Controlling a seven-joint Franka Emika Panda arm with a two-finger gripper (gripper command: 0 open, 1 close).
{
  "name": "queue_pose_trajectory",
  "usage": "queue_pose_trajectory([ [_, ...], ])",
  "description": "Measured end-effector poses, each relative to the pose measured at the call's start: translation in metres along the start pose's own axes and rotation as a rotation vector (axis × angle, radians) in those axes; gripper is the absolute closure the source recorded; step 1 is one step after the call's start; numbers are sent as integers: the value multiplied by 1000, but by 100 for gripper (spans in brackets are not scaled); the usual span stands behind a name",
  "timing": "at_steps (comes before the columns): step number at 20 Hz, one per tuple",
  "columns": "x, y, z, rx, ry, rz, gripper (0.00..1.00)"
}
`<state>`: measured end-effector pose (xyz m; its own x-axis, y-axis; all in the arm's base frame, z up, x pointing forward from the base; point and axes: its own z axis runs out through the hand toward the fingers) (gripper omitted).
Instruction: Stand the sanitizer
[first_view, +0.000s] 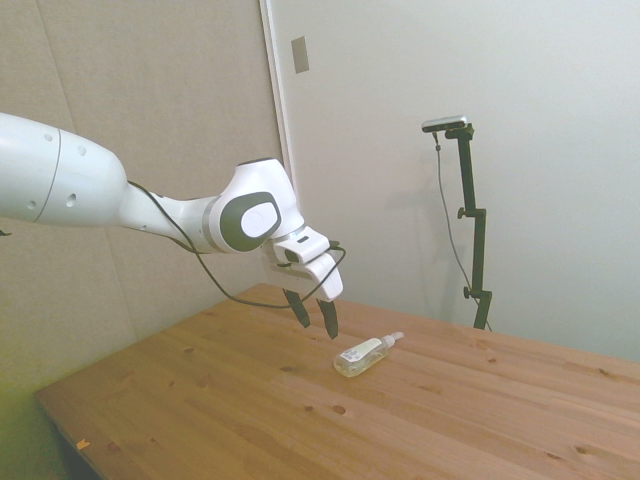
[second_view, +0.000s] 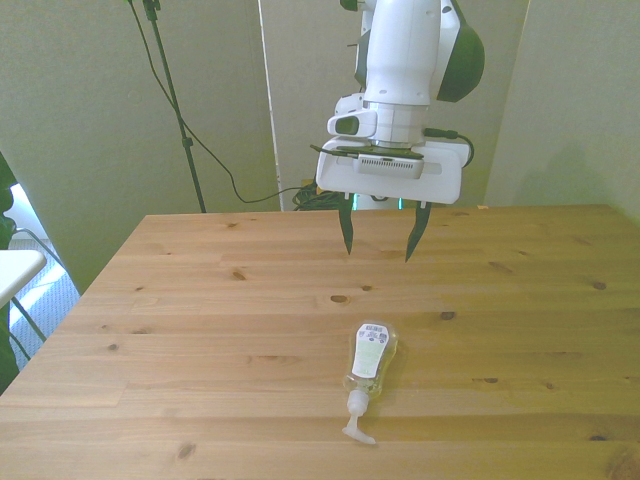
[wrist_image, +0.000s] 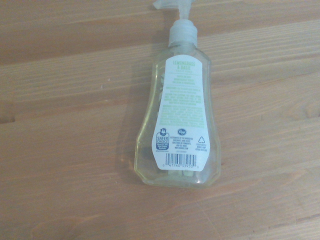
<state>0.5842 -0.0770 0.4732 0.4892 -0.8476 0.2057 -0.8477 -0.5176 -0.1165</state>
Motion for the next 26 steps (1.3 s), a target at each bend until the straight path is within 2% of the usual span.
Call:
queue_pose_trajectory([
  [5, 16, -14, 6, 0, 16, 19, 0],
  [12, 64, -66, 53, 48, 59, 50, 0],
  [19, 75, -119, 82, 57, 75, 61, 0],
  [26, 86, -142, 115, 37, 63, 77, 0],
])
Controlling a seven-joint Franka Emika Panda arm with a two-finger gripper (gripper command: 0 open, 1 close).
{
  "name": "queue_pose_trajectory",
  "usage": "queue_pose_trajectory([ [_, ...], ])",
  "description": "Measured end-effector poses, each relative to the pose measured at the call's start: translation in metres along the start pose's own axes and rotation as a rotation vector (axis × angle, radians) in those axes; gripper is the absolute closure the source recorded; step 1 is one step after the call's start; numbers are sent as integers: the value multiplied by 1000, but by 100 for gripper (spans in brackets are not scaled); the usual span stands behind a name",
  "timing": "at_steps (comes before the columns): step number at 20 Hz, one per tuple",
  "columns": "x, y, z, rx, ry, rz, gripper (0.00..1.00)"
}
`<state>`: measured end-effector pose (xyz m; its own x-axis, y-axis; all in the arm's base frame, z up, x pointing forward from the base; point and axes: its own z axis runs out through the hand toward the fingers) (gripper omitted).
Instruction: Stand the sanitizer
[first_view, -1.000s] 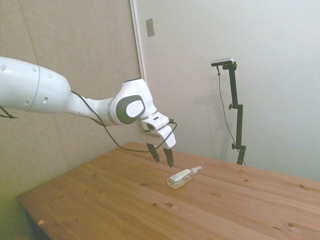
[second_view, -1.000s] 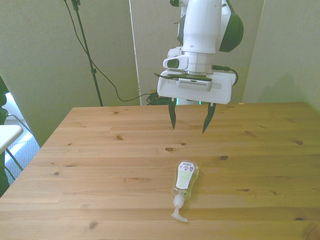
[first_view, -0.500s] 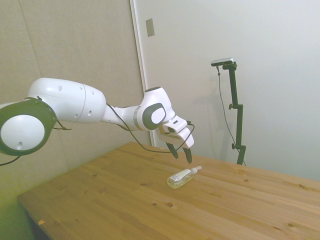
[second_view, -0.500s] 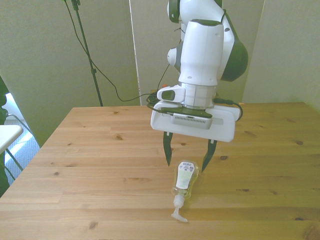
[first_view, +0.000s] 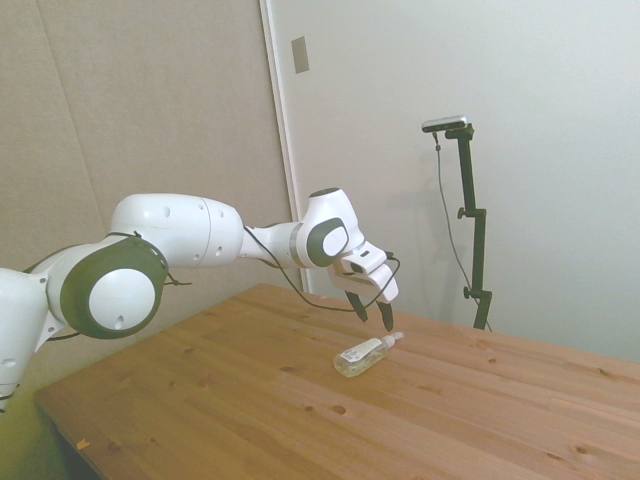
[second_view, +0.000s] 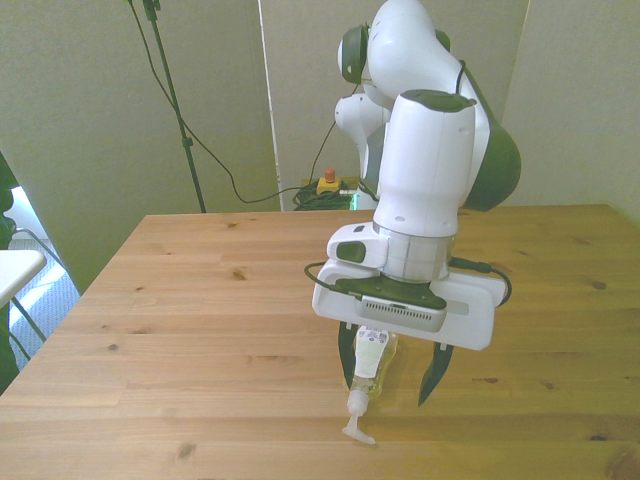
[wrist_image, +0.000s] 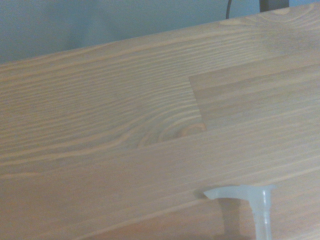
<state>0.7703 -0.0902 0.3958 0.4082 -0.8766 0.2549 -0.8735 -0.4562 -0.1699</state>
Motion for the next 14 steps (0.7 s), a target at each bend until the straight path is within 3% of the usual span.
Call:
queue_pose_trajectory([
  [14, 12, -2, 34, -36, 8, 34, 0],
])
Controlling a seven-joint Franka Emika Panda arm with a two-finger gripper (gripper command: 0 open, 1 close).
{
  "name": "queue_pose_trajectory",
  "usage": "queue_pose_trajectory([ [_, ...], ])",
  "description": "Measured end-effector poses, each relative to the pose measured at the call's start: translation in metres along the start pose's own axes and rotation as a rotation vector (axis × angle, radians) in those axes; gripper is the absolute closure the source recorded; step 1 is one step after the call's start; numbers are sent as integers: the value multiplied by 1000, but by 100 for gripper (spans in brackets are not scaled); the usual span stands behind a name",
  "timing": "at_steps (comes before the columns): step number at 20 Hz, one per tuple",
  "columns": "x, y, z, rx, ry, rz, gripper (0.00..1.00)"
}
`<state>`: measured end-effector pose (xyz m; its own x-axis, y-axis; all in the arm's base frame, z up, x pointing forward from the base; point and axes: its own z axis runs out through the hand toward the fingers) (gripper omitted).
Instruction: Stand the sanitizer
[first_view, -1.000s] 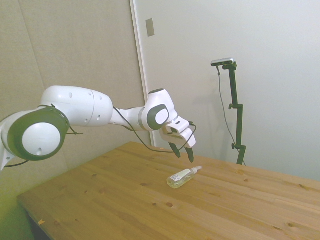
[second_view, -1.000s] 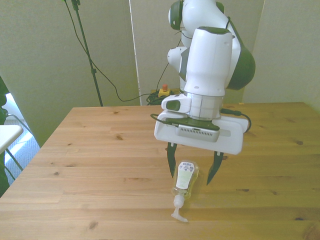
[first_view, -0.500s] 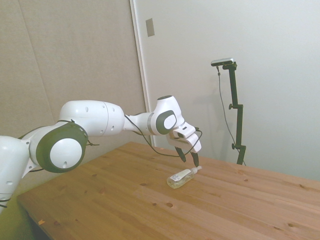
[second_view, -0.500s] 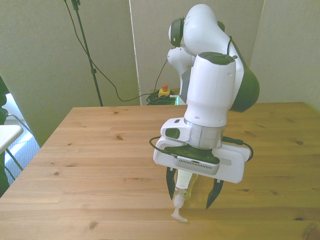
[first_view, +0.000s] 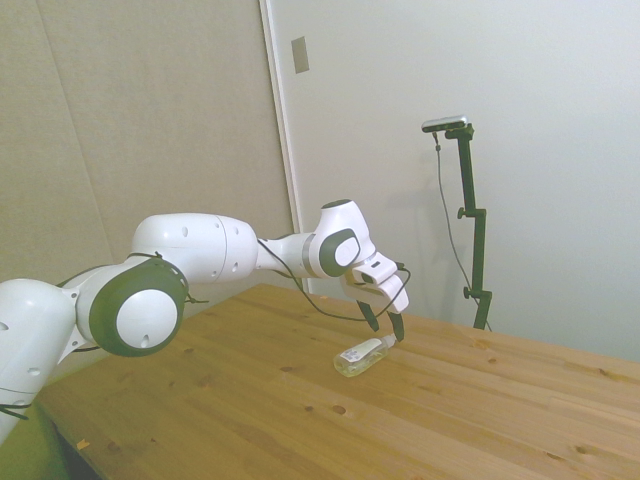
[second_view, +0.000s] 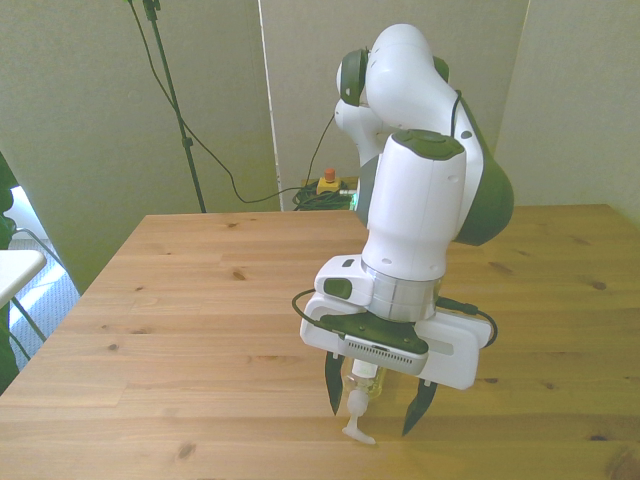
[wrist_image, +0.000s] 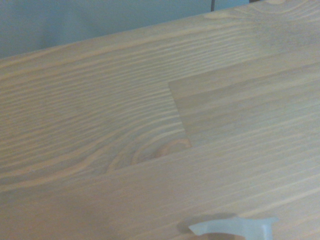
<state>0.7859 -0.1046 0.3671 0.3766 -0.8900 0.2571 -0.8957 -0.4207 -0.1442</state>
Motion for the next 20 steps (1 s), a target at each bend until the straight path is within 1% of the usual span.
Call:
queue_pose_trajectory([
  [1, 1, 1, 2, -4, -4, 3, 100],
  [6, 7, 6, 10, -13, -8, 14, 100],
  [20, 19, 15, 16, -19, -5, 33, 100],
])
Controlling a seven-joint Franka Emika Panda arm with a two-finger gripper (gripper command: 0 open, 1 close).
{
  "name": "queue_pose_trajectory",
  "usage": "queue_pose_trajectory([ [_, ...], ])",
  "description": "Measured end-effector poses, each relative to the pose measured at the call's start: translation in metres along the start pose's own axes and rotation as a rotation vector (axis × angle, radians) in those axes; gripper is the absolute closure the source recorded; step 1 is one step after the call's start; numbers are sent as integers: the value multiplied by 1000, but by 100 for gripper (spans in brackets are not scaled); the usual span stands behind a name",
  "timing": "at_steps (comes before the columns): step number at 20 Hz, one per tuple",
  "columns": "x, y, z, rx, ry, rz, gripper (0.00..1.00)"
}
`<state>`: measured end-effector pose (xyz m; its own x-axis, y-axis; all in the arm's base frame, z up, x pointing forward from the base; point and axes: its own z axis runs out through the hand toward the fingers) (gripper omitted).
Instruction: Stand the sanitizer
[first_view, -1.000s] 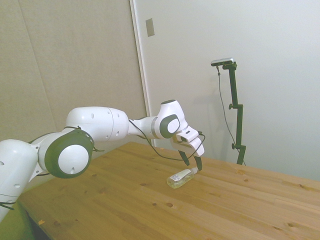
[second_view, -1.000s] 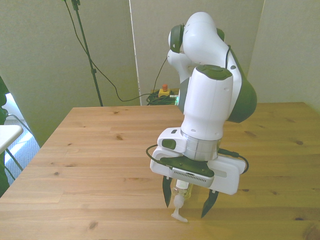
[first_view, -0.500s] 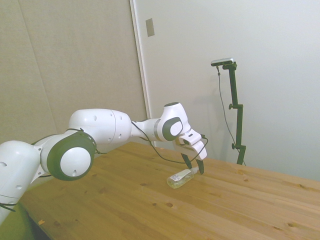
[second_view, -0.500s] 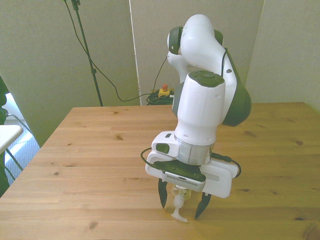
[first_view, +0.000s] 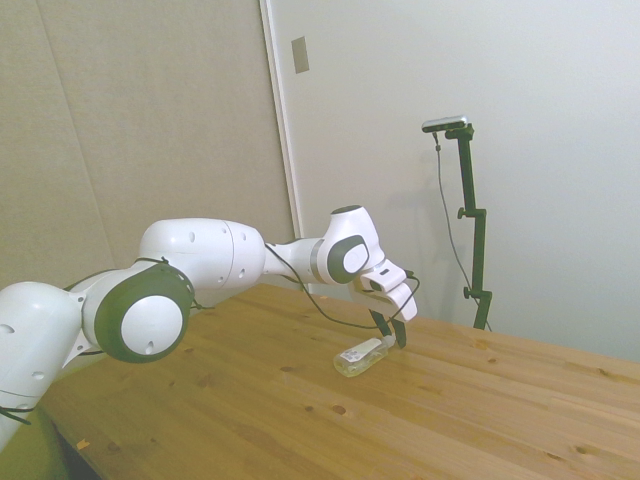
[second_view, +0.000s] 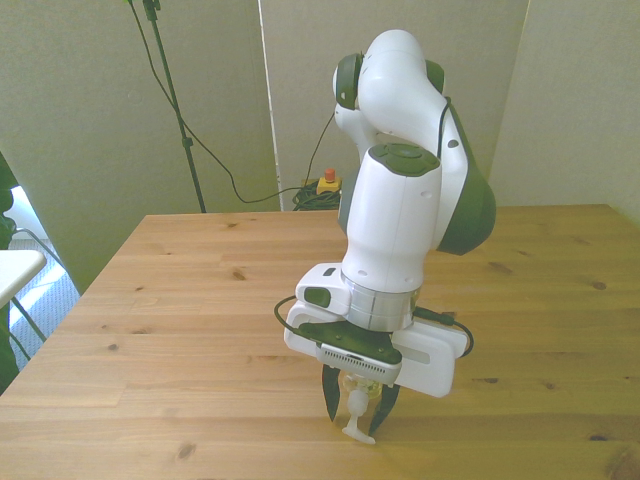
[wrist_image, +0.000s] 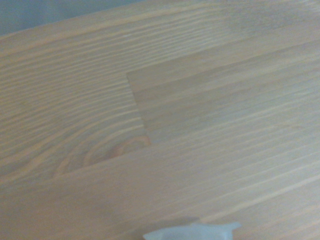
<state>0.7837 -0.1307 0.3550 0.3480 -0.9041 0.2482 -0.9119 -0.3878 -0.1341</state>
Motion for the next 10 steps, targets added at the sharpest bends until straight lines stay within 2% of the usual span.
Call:
queue_pose_trajectory([
  [10, 8, 1, 2, 11, -1, 16, 100],
])
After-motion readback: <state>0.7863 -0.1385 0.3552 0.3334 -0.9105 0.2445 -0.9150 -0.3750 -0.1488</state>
